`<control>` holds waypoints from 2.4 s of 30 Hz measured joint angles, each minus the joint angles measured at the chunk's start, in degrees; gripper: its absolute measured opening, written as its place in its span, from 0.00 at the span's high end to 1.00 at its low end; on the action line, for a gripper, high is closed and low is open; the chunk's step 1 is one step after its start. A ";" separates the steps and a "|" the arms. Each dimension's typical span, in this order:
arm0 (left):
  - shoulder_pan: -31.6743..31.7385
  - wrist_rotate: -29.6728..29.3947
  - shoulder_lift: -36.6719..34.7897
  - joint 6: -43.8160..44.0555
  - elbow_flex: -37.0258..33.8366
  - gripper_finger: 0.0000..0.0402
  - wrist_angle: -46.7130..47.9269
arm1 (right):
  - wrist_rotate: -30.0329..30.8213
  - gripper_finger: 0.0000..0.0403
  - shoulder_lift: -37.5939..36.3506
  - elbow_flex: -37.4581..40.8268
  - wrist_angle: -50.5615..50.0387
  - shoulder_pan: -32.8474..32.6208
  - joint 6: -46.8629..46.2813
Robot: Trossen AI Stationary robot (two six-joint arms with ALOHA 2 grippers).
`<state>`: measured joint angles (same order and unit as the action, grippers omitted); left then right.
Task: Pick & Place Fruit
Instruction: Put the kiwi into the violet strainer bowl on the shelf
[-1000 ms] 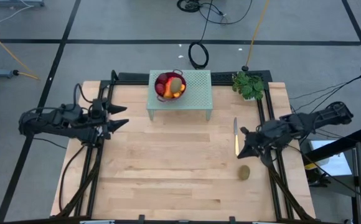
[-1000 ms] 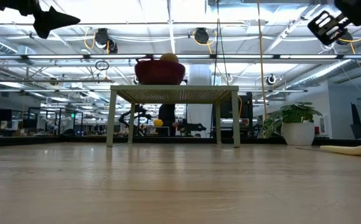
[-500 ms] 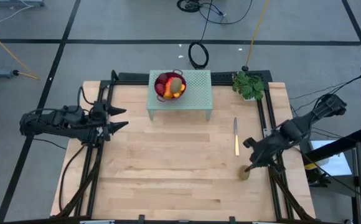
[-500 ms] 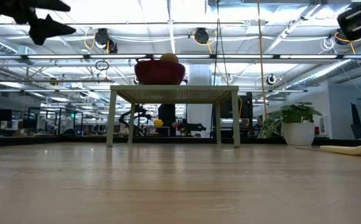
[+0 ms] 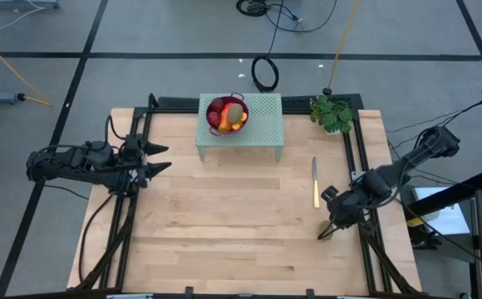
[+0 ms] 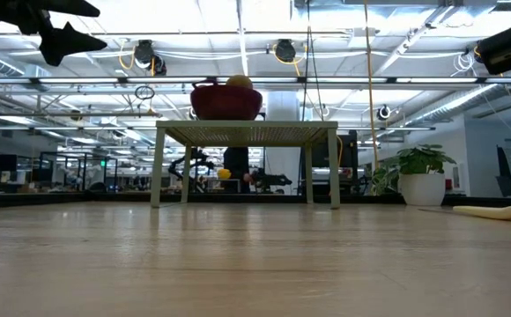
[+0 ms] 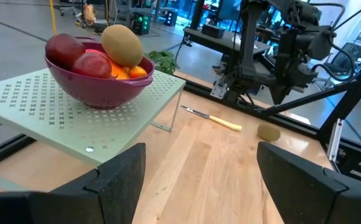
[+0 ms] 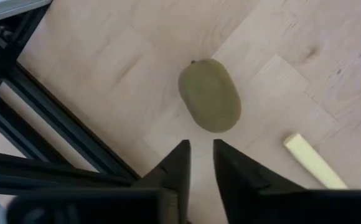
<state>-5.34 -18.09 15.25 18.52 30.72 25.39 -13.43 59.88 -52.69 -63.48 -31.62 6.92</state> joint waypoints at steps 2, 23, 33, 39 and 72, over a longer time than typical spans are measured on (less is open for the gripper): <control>0.00 0.00 0.00 0.00 0.00 0.23 0.00 | 0.00 0.83 0.08 0.00 0.04 0.00 -0.07; 0.00 0.48 0.00 1.09 0.02 0.23 0.04 | 1.24 0.38 8.36 0.02 0.48 0.00 12.37; 0.00 0.57 0.00 0.70 0.02 0.23 0.70 | 2.80 0.38 9.31 0.02 2.86 0.00 13.48; 0.00 0.59 0.00 1.14 0.04 0.23 1.94 | 2.82 0.38 9.28 0.02 2.93 0.00 10.16; 0.00 3.65 0.02 -0.79 0.09 0.23 1.53 | 2.91 0.38 11.28 5.73 16.57 -3.39 15.15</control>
<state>-5.34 -14.44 15.27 17.74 30.81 26.91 -10.52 71.16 -46.95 -46.92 -35.00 22.07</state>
